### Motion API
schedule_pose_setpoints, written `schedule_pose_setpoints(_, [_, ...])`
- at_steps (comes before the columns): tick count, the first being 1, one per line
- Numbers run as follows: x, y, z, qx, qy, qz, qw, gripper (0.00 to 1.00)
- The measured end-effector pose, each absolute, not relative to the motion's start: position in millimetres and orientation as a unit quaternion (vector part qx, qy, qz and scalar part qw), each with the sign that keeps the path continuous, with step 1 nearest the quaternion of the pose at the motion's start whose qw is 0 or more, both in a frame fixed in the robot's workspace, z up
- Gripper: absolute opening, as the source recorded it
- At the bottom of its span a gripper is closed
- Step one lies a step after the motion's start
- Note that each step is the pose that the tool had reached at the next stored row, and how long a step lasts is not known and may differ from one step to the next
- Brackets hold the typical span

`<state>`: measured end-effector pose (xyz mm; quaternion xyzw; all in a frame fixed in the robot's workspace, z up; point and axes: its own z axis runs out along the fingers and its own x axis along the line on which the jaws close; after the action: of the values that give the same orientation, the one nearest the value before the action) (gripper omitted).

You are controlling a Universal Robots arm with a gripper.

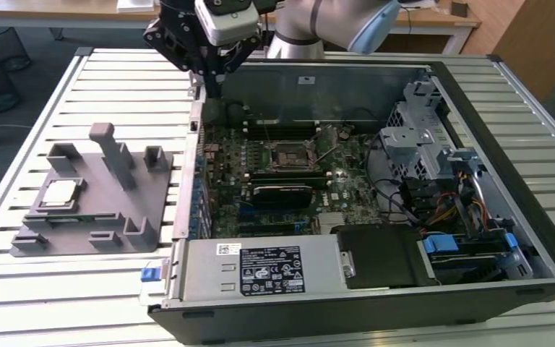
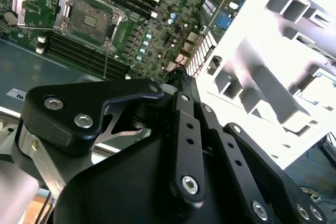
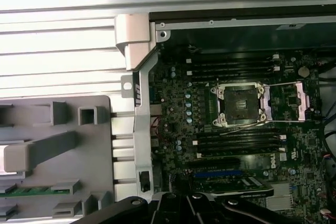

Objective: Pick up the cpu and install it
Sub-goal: 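Reach for the cpu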

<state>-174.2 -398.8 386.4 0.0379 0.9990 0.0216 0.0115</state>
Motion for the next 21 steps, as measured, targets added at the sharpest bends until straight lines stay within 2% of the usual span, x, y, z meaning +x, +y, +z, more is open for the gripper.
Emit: schedule_pose_setpoints(21, [-208, -399, 384, 0.038, 0.999, 0.022, 0.012, 0.11])
